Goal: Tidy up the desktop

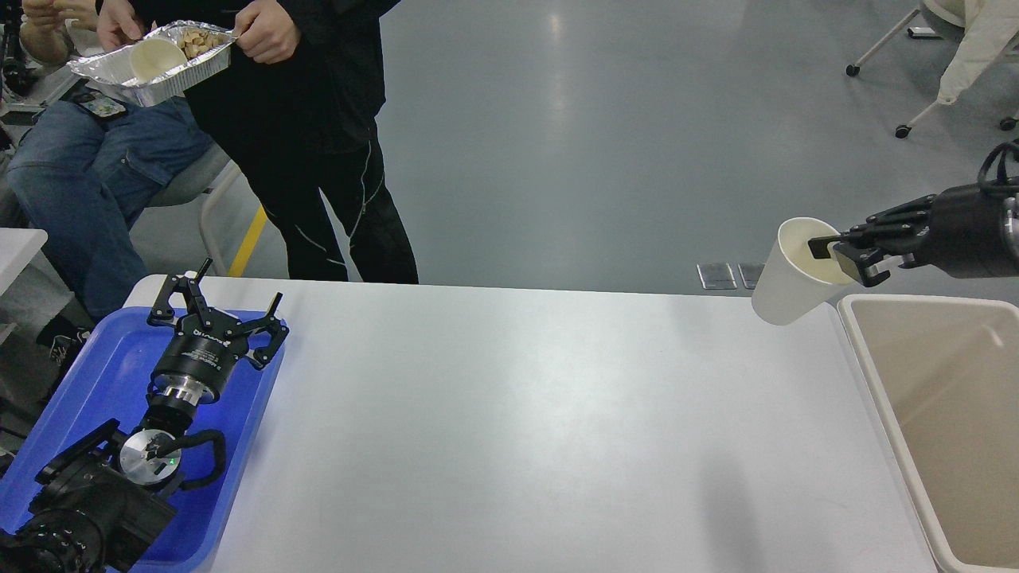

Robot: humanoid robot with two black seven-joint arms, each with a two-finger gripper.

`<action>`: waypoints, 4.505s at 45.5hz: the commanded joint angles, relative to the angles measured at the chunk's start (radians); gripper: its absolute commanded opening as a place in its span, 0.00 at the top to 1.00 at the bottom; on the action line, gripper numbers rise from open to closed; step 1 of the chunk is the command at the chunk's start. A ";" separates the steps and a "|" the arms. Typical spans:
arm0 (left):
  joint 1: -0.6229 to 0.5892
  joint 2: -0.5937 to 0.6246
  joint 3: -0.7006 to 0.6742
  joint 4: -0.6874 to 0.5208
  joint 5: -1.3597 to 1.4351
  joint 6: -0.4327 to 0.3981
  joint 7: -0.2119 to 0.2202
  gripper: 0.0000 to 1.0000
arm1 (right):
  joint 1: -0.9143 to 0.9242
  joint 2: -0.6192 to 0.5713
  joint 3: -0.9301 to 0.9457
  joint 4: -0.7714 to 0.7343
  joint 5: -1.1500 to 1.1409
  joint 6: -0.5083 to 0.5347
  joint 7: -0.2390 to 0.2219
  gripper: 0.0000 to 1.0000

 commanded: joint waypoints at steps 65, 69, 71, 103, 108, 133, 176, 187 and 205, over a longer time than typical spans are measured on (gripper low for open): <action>0.000 0.000 0.000 0.000 -0.001 0.000 0.000 0.00 | -0.341 -0.099 0.011 -0.508 0.790 -0.184 0.000 1.00; 0.000 0.000 0.000 0.000 0.000 0.000 0.000 0.00 | -0.404 -0.084 0.013 -0.553 0.865 -0.211 0.000 1.00; 0.000 0.000 0.000 0.000 0.000 0.000 0.000 0.00 | -0.433 -0.070 0.013 -0.579 0.907 -0.220 0.000 1.00; 0.000 0.000 0.000 0.000 0.000 0.000 0.000 0.00 | -0.818 0.238 0.063 -1.074 1.484 -0.239 0.005 1.00; 0.000 0.000 0.000 0.000 0.000 0.000 0.000 0.00 | -0.877 0.333 0.082 -1.209 1.504 -0.233 0.002 1.00; 0.000 0.000 0.000 0.000 -0.001 0.000 0.000 0.00 | -1.053 0.592 0.322 -1.439 1.505 -0.331 -0.058 1.00; 0.000 0.000 0.000 0.000 -0.001 0.000 0.000 0.00 | -1.073 0.686 0.350 -1.442 1.510 -0.446 -0.058 1.00; 0.000 0.000 0.000 0.000 -0.001 0.000 0.000 0.00 | -1.073 0.688 0.349 -1.439 1.510 -0.446 -0.058 1.00; 0.000 0.000 0.000 0.000 -0.001 0.000 0.000 0.00 | -1.075 0.686 0.346 -1.441 1.510 -0.446 -0.056 0.38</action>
